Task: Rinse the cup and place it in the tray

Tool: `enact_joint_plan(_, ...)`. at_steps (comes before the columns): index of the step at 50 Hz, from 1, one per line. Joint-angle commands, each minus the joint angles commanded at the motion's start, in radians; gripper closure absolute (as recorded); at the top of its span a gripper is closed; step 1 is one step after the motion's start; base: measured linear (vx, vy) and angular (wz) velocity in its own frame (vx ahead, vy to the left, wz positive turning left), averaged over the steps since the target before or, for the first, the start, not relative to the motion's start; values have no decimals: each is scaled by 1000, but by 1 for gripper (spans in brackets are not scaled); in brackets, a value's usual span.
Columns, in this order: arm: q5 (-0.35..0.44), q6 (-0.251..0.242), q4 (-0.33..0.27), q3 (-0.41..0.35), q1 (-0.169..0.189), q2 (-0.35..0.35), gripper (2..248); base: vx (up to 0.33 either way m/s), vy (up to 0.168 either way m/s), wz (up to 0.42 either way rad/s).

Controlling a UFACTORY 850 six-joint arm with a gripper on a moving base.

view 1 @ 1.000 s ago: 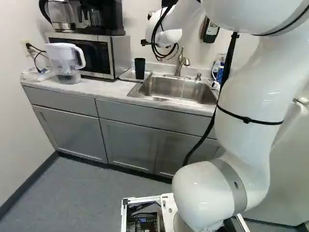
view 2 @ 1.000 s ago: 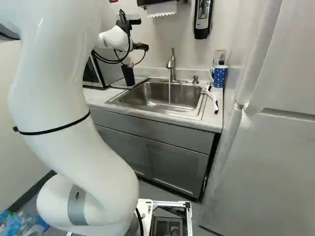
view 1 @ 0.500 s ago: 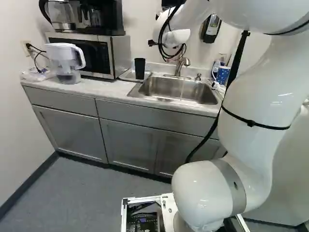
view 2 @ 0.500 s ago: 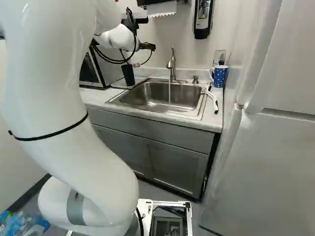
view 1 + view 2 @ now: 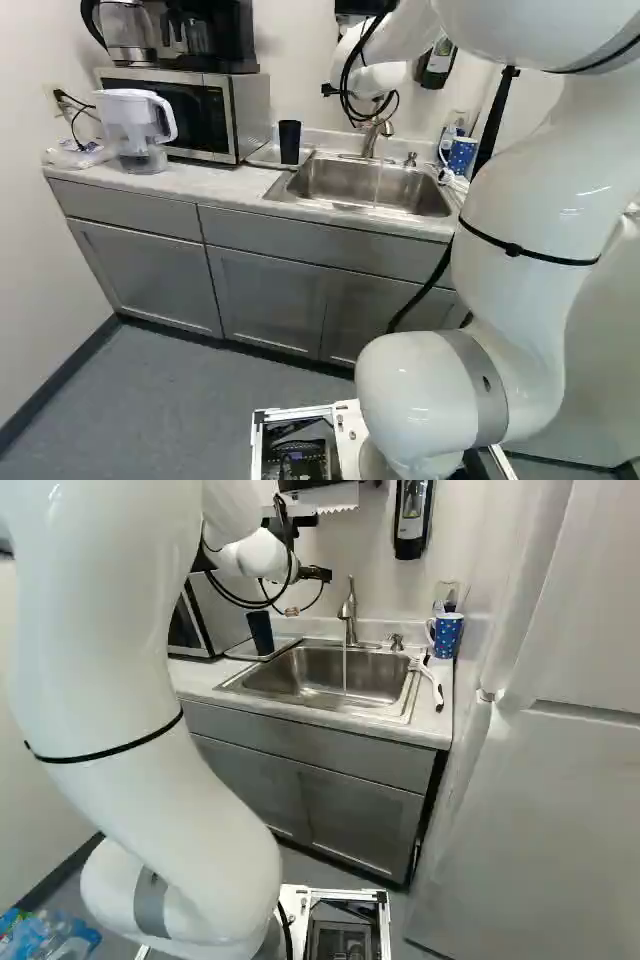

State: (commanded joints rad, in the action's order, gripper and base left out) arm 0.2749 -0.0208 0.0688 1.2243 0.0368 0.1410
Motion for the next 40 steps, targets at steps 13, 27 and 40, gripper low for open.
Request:
enact_joint_plan(13,0,0,0,43,32,40,3,0,0,0)
enact_joint_plan(27,-13,0,0,119,48,107,3,0,0,0)
enact_joint_plan(40,-28,0,0,211,58,168,3,0,0,0)
